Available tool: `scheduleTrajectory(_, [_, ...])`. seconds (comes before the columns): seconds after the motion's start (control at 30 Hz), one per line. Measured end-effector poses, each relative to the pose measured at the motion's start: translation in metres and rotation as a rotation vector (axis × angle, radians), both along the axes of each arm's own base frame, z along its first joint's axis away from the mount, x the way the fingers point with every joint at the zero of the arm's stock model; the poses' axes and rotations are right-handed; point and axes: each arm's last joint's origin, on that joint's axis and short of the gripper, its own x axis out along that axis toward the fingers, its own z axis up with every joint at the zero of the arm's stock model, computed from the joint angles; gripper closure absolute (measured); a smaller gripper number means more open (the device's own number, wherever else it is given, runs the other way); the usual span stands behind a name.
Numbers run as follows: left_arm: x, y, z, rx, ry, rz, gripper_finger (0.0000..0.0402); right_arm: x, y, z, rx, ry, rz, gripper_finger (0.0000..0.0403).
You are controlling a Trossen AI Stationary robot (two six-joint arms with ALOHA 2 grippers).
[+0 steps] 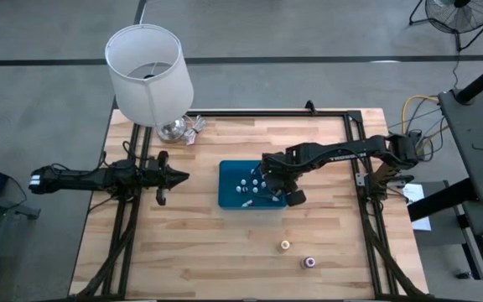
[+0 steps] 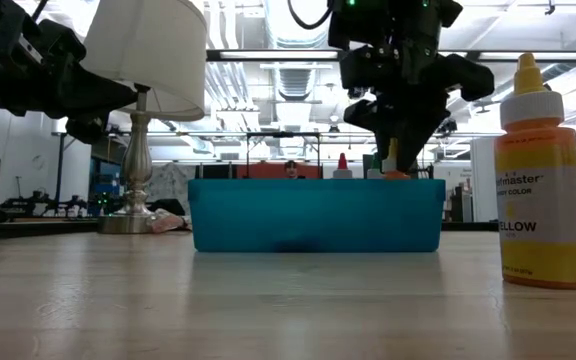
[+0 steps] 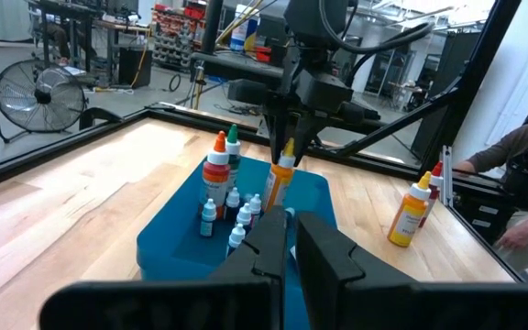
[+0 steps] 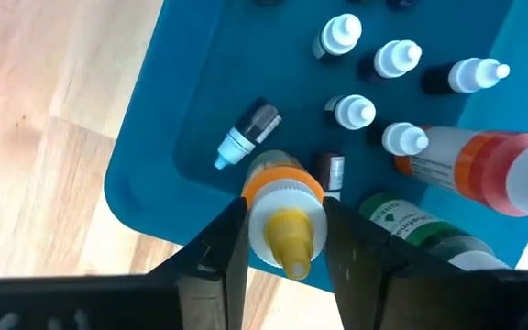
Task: Pick & Place food coloring
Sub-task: Put the right large yellow bottle into the blue bin, then put the large yellow food coloring bottle into the blue bin
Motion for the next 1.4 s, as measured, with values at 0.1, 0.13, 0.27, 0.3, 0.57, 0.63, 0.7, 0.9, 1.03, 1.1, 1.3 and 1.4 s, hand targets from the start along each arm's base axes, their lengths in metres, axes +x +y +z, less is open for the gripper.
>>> scheduleTrajectory(0.1, [0.0000, 0.0000, 0.0000, 0.000, 0.000, 0.000, 0.0400, -0.0004, 0.0000, -0.0009, -0.001, -0.002, 0.003, 0.0293])
scheduleTrajectory(0.13, [0.0000, 0.0000, 0.0000, 0.000, 0.000, 0.000, 0.0400, -0.0004, 0.0000, -0.0009, -0.001, -0.003, 0.004, 0.0293])
scheduleTrajectory(0.27, [0.0000, 0.0000, 0.0000, 0.000, 0.000, 0.000, 0.0400, -0.0005, 0.0000, -0.0011, -0.001, -0.003, 0.003, 0.0291])
scheduleTrajectory(0.3, [0.0000, 0.0000, 0.0000, 0.000, 0.000, 0.000, 0.0400, -0.0005, 0.0000, -0.0011, -0.001, -0.002, 0.002, 0.0289])
scheduleTrajectory(0.57, [0.0000, 0.0000, 0.0000, 0.000, 0.000, 0.000, 0.0400, -0.0007, -0.0002, -0.0017, -0.008, 0.000, 0.001, 0.0265])
scheduleTrajectory(0.63, [0.0000, 0.0000, 0.0000, 0.000, 0.000, 0.000, 0.0400, -0.0007, -0.0002, -0.0017, -0.008, 0.000, 0.001, 0.0260])
scheduleTrajectory(0.7, [0.0000, 0.0000, 0.0000, 0.000, 0.000, 0.000, 0.0400, -0.0007, -0.0002, -0.0017, -0.007, 0.000, 0.002, 0.0256])
scheduleTrajectory(0.9, [0.0000, 0.0000, 0.0000, 0.000, 0.000, 0.000, 0.0400, -0.0004, -0.0002, -0.0016, -0.007, -0.003, 0.001, 0.0246])
scheduleTrajectory(1.03, [0.0000, 0.0000, 0.0000, 0.000, 0.000, 0.000, 0.0400, -0.0001, -0.0002, -0.0008, -0.007, -0.006, -0.001, 0.0237])
scheduleTrajectory(1.1, [0.0000, 0.0000, 0.0000, 0.000, 0.000, 0.000, 0.0400, 0.0003, -0.0002, -0.0002, -0.007, -0.009, -0.001, 0.0231])
scheduleTrajectory(1.3, [0.0000, 0.0000, 0.0000, 0.000, 0.000, 0.000, 0.0400, 0.0015, -0.0003, 0.0027, -0.008, -0.017, 0.001, 0.0205])
scheduleTrajectory(1.4, [0.0000, 0.0000, 0.0000, 0.000, 0.000, 0.000, 0.0400, 0.0014, -0.0009, 0.0039, -0.010, -0.015, -0.001, 0.0194])
